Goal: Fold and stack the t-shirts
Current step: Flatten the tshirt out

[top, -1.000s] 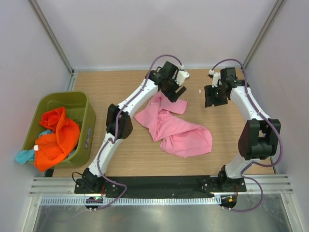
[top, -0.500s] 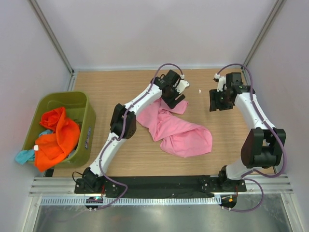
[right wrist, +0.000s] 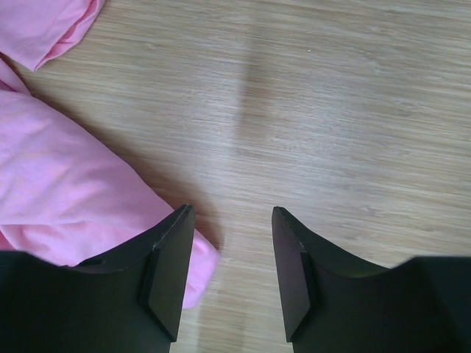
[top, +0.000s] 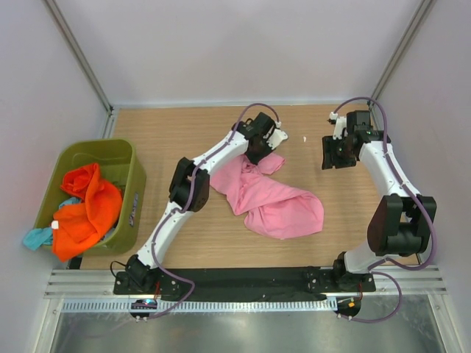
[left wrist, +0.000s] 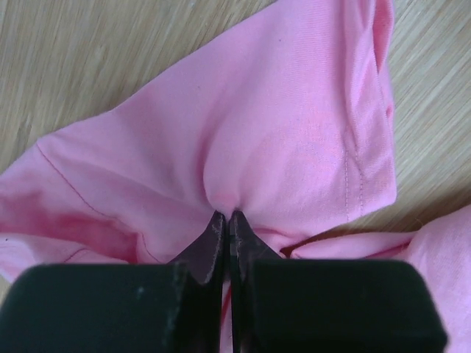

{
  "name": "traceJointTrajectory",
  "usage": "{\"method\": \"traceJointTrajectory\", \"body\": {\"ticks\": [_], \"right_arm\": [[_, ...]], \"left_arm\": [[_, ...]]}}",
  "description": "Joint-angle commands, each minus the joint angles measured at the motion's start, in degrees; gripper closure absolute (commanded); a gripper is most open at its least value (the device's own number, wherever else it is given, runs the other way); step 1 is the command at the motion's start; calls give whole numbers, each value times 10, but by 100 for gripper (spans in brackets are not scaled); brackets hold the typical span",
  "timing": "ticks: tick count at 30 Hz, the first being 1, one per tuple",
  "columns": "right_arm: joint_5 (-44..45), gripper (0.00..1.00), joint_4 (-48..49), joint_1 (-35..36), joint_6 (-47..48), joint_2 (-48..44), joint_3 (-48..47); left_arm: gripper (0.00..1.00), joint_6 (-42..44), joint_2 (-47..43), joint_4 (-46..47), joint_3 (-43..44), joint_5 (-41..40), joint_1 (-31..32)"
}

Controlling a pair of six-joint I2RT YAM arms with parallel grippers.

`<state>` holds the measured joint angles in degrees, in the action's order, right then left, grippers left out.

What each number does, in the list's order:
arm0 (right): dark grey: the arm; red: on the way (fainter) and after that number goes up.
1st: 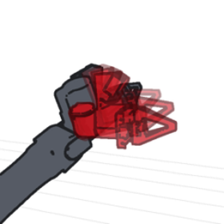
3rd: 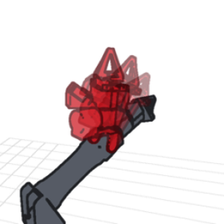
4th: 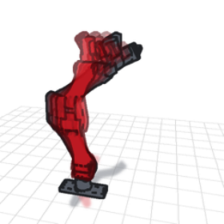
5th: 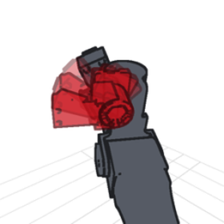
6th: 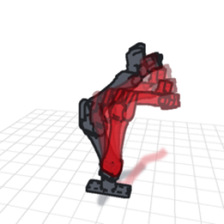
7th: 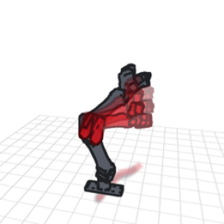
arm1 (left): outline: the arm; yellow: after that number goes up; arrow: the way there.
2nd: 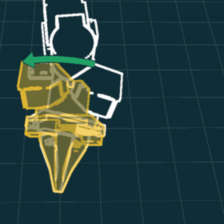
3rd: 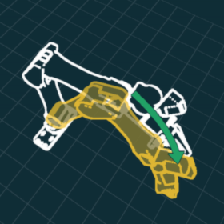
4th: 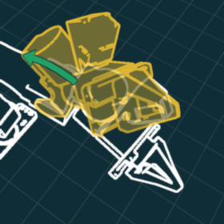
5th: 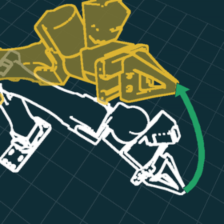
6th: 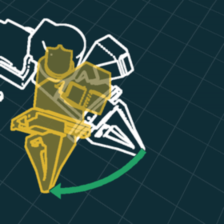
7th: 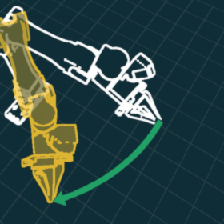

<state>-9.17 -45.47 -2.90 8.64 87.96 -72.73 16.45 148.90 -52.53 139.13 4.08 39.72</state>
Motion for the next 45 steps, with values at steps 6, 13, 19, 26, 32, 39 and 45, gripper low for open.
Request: {"method": "traceJointTrajectory", "body": {"ticks": [6,13,19,26,32,39,45], "right_arm": [[-24,49,-1,-4,-14,-16,-4],[-21,48,7,-4,-21,-2,-28],[-17,48,-7,-4,-14,5,-58],[-22,48,-15,-4,-8,-2,-60],[-168,48,-62,-1,29,-29,-72],[-236,47,-91,86,90,19,-113],[-218,47,-59,108,73,158,-209]], "left_arm": [[100,3,-221,35,24,-61,-10],[100,51,-408,123,-91,-149,-17],[100,85,-474,120,-114,-184,-17],[100,87,-504,117,-154,-199,-17],[100,95,-509,132,-169,-223,-17],[100,112,-524,141,-218,-267,-50],[100,105,-566,123,-320,-272,-78]]}}
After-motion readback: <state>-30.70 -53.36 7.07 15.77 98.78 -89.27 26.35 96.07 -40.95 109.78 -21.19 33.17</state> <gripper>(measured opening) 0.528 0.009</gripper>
